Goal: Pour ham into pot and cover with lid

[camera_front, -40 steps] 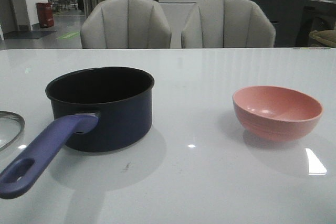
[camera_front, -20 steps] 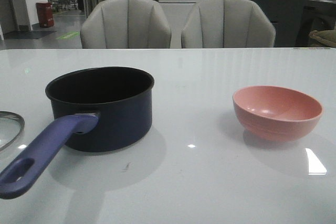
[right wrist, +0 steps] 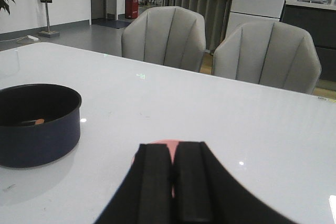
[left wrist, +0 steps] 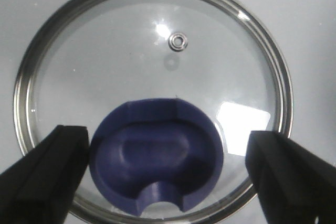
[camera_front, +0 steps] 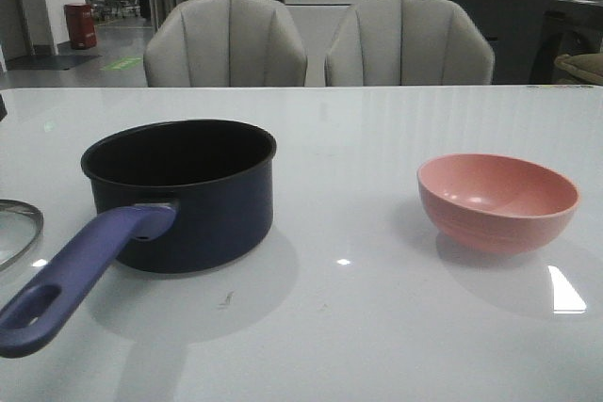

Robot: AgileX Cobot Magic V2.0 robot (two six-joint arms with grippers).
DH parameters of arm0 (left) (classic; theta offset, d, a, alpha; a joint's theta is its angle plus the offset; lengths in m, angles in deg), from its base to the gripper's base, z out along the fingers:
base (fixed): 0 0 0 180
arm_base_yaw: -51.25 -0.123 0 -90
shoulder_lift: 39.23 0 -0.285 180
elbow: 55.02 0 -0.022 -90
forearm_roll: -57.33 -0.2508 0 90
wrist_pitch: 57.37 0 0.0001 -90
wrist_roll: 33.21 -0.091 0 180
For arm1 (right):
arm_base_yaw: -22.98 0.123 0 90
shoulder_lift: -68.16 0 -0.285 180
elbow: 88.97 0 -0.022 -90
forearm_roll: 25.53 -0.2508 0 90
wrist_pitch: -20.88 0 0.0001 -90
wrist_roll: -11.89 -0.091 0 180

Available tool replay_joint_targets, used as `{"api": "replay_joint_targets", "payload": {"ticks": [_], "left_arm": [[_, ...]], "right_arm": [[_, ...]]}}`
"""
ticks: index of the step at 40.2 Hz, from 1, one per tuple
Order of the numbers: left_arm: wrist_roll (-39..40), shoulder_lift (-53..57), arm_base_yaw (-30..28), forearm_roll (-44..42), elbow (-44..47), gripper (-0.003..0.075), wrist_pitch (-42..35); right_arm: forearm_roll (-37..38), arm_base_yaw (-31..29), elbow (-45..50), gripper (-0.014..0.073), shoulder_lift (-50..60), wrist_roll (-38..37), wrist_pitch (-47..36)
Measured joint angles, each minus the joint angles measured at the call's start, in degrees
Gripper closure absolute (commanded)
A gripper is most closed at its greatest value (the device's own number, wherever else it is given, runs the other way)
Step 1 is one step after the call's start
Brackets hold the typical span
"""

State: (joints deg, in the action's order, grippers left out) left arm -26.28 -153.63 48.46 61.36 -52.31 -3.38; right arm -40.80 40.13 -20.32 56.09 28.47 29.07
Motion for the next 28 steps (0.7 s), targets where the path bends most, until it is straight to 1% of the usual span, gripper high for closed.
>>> {"api": "replay_joint_targets", "payload": {"ticks": [13, 28], "left_arm": [[0.82, -0.22, 0.0, -2.0, -0.34, 0.0095, -1.13], [1.09, -3.41, 0.0, -2.32, -0.34, 0.01, 0.13]], "right_arm": [[0.0, 0.0, 0.0, 0.0445, 0.0, 0.0, 0.0], [0.0, 0.0, 0.0, 0.0445, 0.0, 0.0, 0.0]]}}
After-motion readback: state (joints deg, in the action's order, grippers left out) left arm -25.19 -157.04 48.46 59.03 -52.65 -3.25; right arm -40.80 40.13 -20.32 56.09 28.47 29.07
